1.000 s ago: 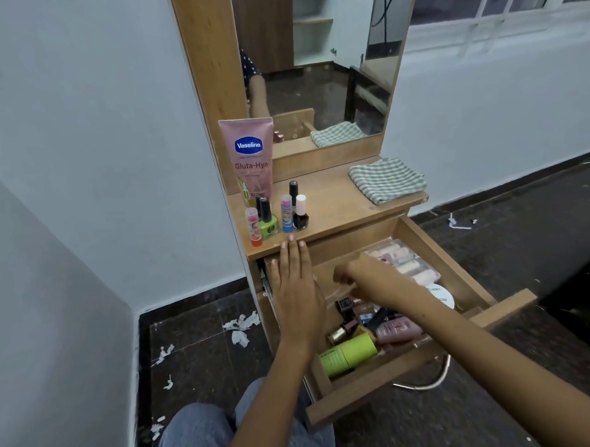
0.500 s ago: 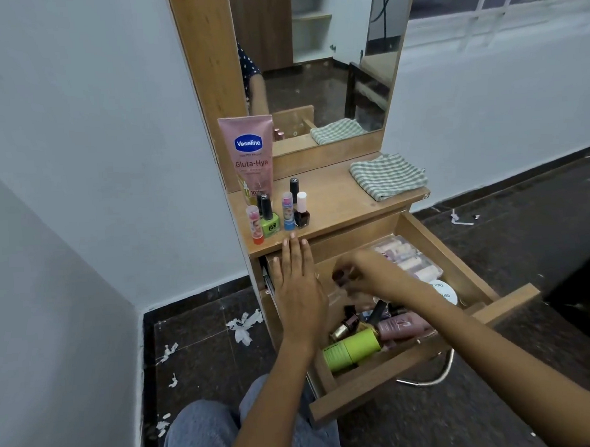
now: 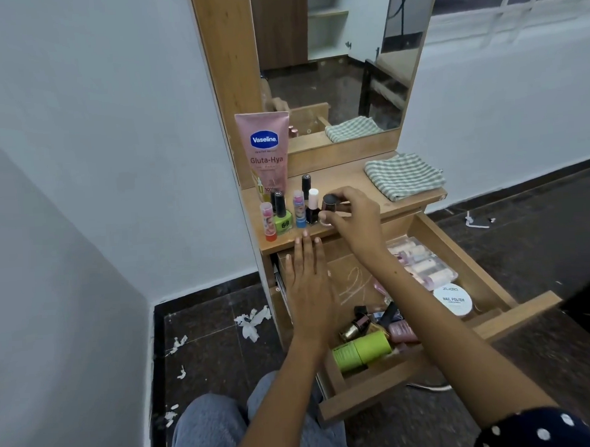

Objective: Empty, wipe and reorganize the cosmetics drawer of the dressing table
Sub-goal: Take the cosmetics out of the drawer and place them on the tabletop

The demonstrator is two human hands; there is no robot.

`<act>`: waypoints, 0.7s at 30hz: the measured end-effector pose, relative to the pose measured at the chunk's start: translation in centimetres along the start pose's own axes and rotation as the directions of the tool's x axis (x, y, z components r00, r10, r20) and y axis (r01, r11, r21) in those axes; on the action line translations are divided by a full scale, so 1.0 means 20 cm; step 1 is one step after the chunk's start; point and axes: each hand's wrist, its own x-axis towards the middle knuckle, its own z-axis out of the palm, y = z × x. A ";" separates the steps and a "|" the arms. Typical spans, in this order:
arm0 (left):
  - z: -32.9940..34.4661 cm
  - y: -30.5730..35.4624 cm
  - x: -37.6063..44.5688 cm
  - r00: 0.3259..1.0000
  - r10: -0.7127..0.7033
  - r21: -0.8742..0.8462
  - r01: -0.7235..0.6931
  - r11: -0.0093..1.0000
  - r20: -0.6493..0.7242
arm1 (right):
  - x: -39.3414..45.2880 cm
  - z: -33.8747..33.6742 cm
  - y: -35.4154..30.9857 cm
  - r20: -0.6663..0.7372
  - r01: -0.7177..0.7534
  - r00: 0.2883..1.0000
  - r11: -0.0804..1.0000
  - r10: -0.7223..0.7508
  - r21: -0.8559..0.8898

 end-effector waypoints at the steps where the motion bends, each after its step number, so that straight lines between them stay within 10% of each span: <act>1: 0.00 0.00 0.00 1.000 -0.001 -0.002 0.001 1.000 -0.001 | 0.01 0.01 0.01 -0.003 -0.010 1.000 1.000 0.010 0.011; 14: -0.01 0.01 0.00 1.000 0.010 -0.035 -0.011 0.999 -0.016 | -0.28 -0.26 0.09 0.220 0.124 0.972 0.979 -0.086 -0.163; 17: -0.01 0.01 -0.01 1.000 0.005 -0.041 -0.006 0.999 -0.019 | -0.35 -0.29 0.12 0.657 0.179 0.751 0.935 0.072 -0.306; 21: -0.01 0.00 -0.01 1.000 0.019 -0.025 -0.019 0.999 -0.008 | -0.41 -0.25 0.16 0.846 0.440 0.504 0.791 0.173 -0.424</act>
